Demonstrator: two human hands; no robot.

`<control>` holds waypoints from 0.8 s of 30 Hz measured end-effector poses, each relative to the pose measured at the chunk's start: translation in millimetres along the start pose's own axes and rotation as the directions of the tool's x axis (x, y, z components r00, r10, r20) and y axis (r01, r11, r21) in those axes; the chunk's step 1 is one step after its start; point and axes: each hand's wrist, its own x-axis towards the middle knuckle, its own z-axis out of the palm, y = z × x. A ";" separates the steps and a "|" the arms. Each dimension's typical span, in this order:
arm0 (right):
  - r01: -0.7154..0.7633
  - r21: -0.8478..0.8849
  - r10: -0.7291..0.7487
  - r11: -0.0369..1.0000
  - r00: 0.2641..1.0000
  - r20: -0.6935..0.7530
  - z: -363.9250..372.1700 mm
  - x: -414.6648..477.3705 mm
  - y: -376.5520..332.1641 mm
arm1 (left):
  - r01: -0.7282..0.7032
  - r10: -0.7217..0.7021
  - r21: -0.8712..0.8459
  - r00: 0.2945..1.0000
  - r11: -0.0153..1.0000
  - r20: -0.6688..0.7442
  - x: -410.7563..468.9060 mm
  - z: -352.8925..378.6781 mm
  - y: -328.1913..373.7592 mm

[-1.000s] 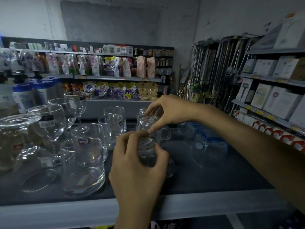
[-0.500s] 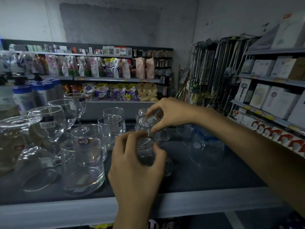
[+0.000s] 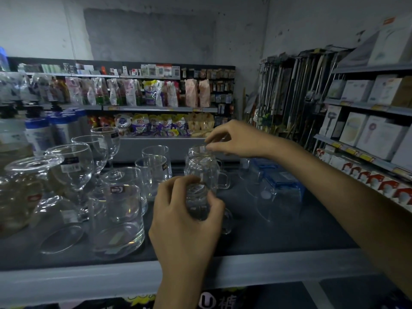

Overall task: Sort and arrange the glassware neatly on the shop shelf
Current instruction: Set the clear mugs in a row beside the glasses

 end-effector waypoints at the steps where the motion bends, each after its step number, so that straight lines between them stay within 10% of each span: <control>1: -0.015 0.009 0.015 1.000 1.000 -0.016 -4.0 0.4 2.5 | -0.001 0.001 0.000 1.000 1.000 0.003 0.0 0.0 -0.3; 24: -0.026 -0.082 0.039 0.996 0.987 0.155 22.1 9.2 -10.0 | 0.019 -0.020 0.031 1.000 0.999 0.023 0.2 -0.8 -0.1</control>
